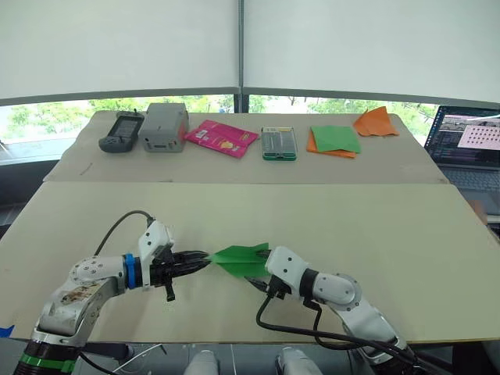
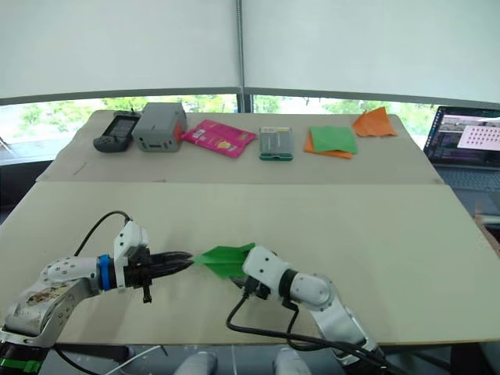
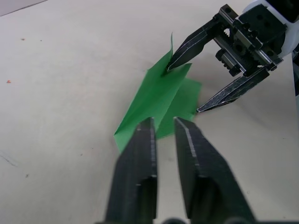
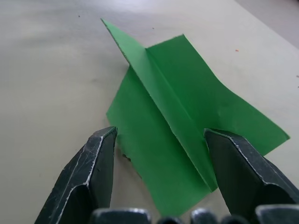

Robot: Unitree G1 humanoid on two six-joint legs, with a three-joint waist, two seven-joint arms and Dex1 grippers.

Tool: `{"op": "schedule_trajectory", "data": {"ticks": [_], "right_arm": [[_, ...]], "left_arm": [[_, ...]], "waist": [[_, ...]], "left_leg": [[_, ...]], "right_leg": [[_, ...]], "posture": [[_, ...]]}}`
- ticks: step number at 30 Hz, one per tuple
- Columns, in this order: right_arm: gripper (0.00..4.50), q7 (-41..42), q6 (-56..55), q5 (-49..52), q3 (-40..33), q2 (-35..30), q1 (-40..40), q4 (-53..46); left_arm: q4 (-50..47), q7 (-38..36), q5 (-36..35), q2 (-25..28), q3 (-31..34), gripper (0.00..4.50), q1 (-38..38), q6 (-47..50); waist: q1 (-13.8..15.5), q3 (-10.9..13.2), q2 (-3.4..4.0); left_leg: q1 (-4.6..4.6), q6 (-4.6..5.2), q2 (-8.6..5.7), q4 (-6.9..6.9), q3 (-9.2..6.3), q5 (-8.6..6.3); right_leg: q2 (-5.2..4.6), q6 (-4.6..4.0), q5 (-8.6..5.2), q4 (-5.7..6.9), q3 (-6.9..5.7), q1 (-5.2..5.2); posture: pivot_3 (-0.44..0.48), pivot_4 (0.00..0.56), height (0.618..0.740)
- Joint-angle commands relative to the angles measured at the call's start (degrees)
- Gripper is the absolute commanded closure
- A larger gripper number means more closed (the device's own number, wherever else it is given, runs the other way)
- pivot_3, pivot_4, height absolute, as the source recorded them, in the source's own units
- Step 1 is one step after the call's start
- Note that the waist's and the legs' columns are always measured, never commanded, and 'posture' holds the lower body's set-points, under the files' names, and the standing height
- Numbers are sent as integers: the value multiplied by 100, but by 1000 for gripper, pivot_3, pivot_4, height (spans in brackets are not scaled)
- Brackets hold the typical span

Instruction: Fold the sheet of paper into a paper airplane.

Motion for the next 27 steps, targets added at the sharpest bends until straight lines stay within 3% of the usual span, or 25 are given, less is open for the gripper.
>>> {"op": "schedule_trajectory", "data": {"ticks": [1,7,8,21,27], "right_arm": [[2369,-1,-140,74,-46,46,-105,-67],[4447,26,-123,8,-48,27,-295,136],[4500,24,-105,-28,-42,5,-329,186],[4500,34,-130,-96,-8,21,-510,429],[4500,18,194,263,-399,74,-446,-149]], "left_arm": [[-248,-90,-53,96,115,2352,115,-97],[-410,-127,-83,181,222,323,278,-120],[-414,-117,-77,185,229,27,284,-121],[-502,23,-128,128,292,27,265,-30],[-460,102,-155,53,269,27,160,26]], "waist": [[-5,0,0],[3,0,1],[3,-1,1],[-2,-2,2],[0,-1,3]], "left_leg": [[1,0,0,0,0,0],[3,0,0,0,0,0],[2,0,0,0,0,0],[14,1,0,3,1,1],[22,1,0,3,0,1]], "right_leg": [[0,0,0,0,0,0],[0,-1,0,1,0,1],[0,-1,0,1,0,2],[0,0,1,3,0,15],[0,0,1,3,0,25]], "posture": [[0,150,740],[0,150,740],[0,150,740],[0,150,740],[0,150,740]]}}
